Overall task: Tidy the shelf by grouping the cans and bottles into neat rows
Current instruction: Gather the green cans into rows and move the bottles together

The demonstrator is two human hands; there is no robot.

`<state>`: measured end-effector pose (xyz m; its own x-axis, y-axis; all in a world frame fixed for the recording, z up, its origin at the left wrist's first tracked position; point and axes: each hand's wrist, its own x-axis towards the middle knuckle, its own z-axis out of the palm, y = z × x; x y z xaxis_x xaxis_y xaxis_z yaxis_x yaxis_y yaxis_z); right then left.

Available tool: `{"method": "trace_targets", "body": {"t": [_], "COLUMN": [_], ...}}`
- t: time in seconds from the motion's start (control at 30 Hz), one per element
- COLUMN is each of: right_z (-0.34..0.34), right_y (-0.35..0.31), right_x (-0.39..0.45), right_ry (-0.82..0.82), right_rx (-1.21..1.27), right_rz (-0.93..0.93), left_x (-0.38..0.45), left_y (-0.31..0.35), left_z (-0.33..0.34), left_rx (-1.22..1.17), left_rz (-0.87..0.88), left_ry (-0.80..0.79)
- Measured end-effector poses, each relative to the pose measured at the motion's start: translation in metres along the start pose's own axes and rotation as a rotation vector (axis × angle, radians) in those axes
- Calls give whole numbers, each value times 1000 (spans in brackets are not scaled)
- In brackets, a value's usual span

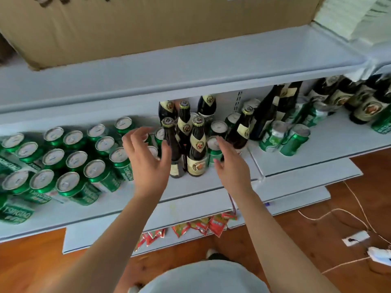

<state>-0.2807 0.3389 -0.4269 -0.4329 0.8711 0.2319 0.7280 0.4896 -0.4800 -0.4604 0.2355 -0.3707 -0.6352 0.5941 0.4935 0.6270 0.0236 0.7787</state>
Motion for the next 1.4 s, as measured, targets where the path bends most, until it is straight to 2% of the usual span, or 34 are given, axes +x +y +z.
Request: {"method": "trace_targets", "body": {"t": [0.07, 0.13, 0.27, 0.4, 0.47, 0.57, 0.63, 0.73, 0.77, 0.83, 0.93, 1.0, 1.1, 1.2, 1.3, 1.4], "right_z": [1, 3, 3, -7, -9, -12, -23, -51, -61, -74, -81, -80, -81, -76, -59, -27], "right_y": [13, 21, 26, 33, 38, 43, 48, 56, 57, 55, 44, 35, 12, -24, -70, -120], "right_x": [14, 20, 26, 28, 30, 29, 25, 18, 19, 23, 27, 27, 19, 9, 3, -2], "right_ry": [-165, -228, -174, -143, -170, -260, -246, -237, -299, -497, -689, -752, -845, -860, -737, -653], "right_rx": [-99, -216, -340, -307, -274, -245, -59, 443, 648, 961, 1143, 1206, 1116, 971, 650, 485], "right_rz": [-68, -126, -155, -201, -253, -296, -241, -4, 99, 210, 137, 78, -41, -153, -375, -457], "left_x": [-11, -24, -46, -68, -74, -79, -86, -98, -100, -97, -88, -82, -79, -81, -88, -95], "left_y": [5, 9, 14, 26, 30, 33, 35, 37, 38, 48, 56, 57, 49, 38, 21, 1], "left_z": [13, 25, 46, 62, 69, 77, 80, 79, 78, 75, 65, 48, 16, -19, -49, -80], "left_rx": [27, 58, 112, 140, 160, 129, 123, 78, -4, -293, -692, -788, -666, -541, -432, -352], "left_rz": [-22, -41, -40, -91, -106, -228, -264, -212, -261, -498, -797, -838, -749, -673, -639, -601], "left_ry": [61, 83, 101, 58, 5, -35, -117, -311, -377, -514, -585, -608, -611, -504, -334, -166]}}
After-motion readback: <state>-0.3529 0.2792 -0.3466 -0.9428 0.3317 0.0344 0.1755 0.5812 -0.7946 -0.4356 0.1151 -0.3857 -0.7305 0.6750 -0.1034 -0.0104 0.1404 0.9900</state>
